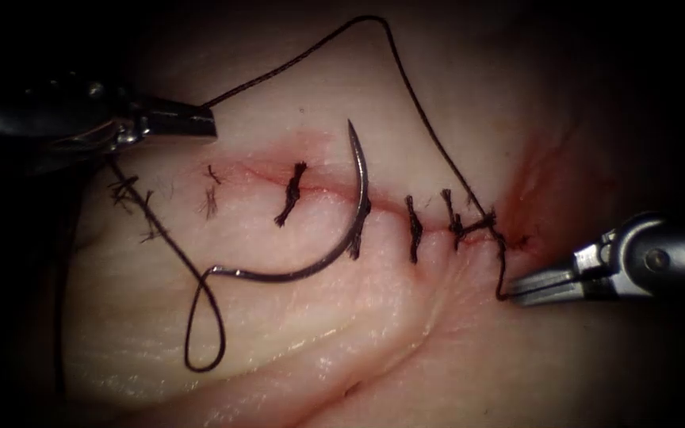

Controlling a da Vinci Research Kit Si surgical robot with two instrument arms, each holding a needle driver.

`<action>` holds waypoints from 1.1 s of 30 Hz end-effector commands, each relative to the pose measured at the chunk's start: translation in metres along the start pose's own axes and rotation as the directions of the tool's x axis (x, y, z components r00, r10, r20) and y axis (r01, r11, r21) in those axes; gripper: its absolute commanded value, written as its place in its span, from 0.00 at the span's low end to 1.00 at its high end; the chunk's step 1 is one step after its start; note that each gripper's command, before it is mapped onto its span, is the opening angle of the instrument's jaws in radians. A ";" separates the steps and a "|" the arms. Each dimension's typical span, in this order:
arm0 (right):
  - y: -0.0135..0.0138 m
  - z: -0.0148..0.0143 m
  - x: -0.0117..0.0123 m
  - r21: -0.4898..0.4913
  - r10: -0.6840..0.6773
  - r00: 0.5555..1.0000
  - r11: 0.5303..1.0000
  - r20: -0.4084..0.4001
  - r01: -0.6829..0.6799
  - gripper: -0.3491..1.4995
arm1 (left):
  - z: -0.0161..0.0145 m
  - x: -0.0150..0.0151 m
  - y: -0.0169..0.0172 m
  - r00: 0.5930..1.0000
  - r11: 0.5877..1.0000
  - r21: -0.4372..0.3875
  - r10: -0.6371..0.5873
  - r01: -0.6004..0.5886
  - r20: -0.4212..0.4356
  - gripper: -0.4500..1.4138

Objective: Wound Closure

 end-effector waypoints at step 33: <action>0.0036 -0.0037 0.0015 -0.146 0.391 0.872 0.884 -0.293 -0.445 0.23 | 0.0110 0.0065 0.0043 0.984 0.986 0.050 0.164 -0.160 -0.069 0.00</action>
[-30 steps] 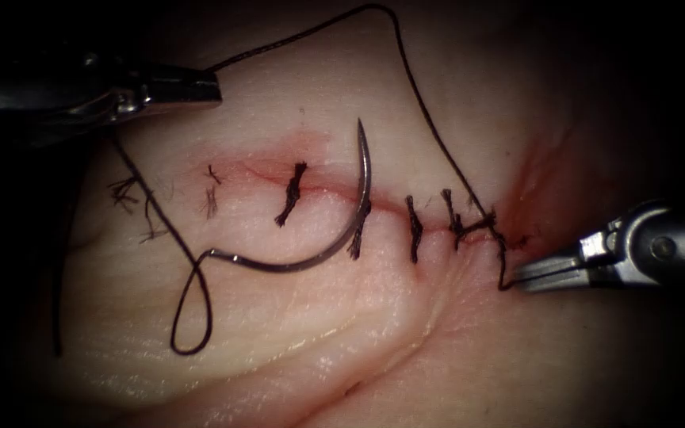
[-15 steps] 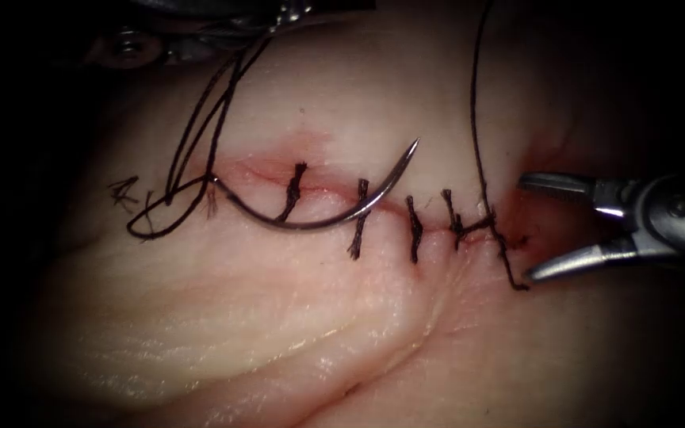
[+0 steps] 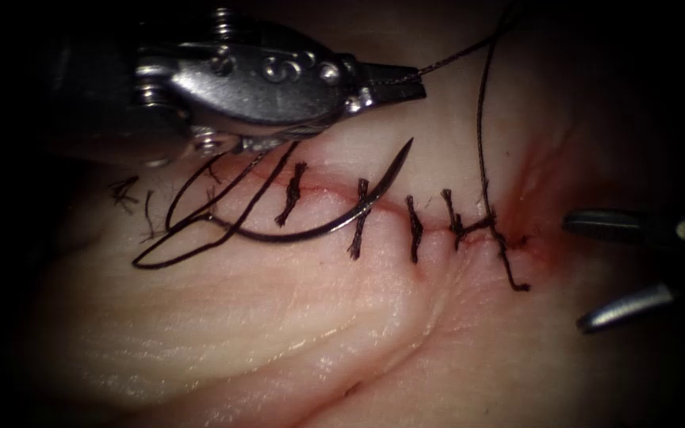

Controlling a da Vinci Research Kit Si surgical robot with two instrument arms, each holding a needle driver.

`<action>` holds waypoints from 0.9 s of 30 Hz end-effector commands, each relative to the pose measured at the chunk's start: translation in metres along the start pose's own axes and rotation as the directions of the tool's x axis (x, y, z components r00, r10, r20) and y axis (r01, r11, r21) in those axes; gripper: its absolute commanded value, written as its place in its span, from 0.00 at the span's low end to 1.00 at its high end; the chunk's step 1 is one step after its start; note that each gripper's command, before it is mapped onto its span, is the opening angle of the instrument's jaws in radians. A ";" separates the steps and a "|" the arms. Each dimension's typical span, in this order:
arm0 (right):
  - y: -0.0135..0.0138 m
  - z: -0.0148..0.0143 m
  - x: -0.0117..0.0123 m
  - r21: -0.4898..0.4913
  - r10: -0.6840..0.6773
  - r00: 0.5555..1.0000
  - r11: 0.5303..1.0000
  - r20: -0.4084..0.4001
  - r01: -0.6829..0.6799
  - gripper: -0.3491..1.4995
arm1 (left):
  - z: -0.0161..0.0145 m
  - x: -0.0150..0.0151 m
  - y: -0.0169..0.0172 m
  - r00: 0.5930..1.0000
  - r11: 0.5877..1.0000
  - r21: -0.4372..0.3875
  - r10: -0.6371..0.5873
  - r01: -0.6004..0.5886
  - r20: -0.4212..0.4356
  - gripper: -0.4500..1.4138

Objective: Wound Closure

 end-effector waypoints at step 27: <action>0.0110 0.0058 0.0020 0.124 -0.002 0.918 0.991 -0.396 0.056 0.00 | 0.0076 -0.0053 0.0027 0.992 0.984 -0.176 0.060 -0.039 0.115 0.00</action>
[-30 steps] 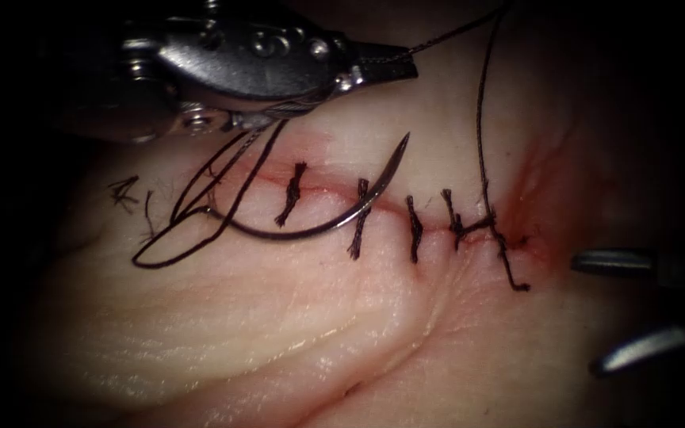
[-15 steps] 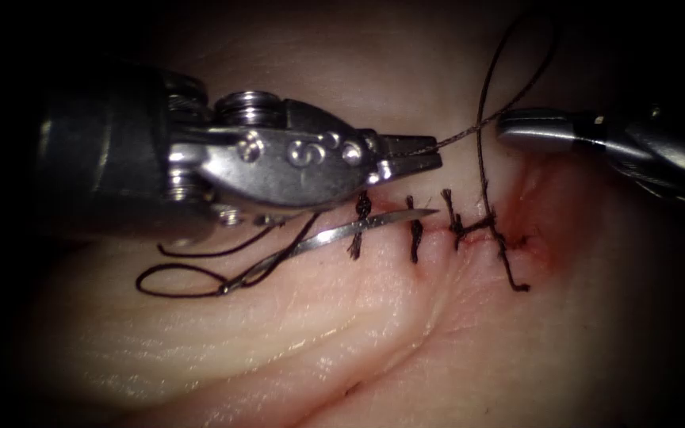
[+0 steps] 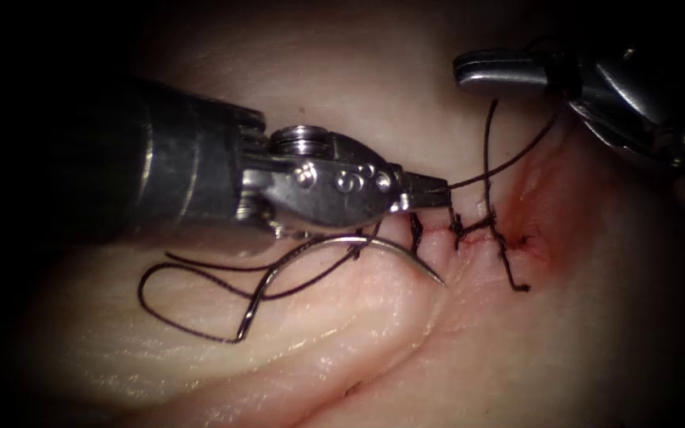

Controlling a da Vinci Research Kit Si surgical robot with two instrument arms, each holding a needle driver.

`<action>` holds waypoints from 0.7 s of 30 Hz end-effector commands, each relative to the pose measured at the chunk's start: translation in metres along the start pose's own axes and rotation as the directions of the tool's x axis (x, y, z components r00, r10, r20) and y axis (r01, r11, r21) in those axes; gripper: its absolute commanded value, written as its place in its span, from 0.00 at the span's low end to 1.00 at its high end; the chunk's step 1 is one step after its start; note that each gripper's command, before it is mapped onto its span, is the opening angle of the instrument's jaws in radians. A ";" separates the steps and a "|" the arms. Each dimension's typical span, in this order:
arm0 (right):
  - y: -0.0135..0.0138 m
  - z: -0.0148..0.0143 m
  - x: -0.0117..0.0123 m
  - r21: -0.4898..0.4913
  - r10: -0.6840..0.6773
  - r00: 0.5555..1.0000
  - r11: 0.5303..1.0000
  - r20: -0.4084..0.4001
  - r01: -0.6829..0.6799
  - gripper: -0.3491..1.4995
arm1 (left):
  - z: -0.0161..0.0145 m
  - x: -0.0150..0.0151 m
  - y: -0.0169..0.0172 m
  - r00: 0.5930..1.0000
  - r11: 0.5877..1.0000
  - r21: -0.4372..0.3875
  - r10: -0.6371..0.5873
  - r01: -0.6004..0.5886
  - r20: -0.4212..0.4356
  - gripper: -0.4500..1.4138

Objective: Wound Closure

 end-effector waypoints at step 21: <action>-0.0067 0.0026 -0.0038 0.554 -0.320 0.874 0.829 0.366 0.072 0.00 | 0.0042 0.0003 -0.0040 0.999 0.997 -0.075 -0.017 0.014 -0.040 0.00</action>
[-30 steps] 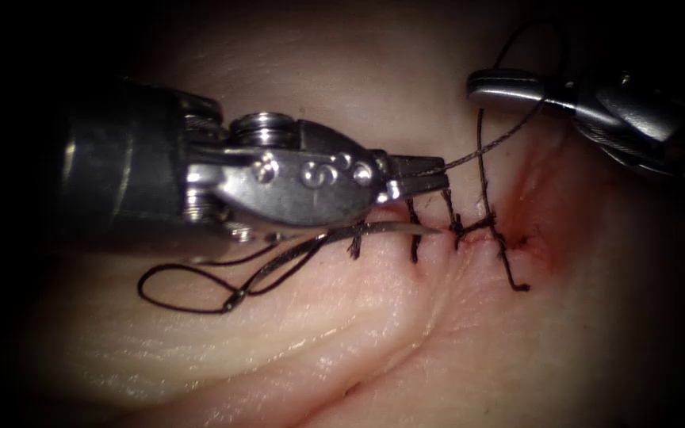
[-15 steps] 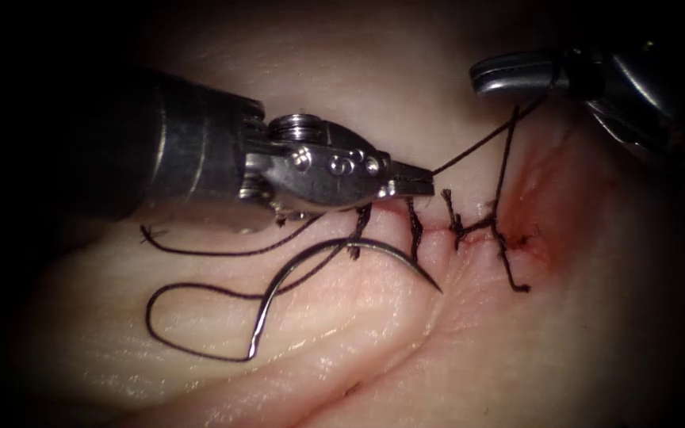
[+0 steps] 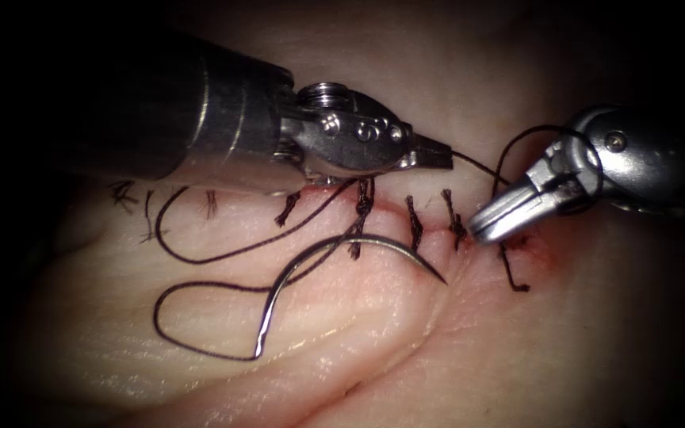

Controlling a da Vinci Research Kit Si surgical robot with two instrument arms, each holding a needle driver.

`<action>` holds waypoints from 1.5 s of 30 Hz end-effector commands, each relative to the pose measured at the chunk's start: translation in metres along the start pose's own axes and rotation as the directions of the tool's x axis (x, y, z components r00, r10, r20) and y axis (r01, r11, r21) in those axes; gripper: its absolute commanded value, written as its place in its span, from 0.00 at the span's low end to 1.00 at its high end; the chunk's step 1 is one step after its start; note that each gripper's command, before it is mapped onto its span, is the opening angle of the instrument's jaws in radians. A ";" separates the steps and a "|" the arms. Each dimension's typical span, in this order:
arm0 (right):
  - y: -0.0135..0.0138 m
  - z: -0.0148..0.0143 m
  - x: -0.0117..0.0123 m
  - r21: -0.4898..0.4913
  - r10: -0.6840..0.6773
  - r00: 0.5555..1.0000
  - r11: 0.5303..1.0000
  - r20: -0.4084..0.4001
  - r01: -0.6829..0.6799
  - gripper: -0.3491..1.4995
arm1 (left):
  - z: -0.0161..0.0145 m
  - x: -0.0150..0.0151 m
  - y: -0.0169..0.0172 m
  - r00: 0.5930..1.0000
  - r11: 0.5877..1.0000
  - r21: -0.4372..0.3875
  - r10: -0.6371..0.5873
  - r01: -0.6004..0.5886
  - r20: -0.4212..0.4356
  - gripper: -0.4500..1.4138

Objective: Wound Closure

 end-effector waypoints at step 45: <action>-0.0012 -0.0012 -0.0026 0.155 -0.061 0.950 0.988 0.305 0.013 0.00 | -0.0005 -0.0003 0.0036 1.000 1.000 0.007 0.013 -0.014 0.022 0.00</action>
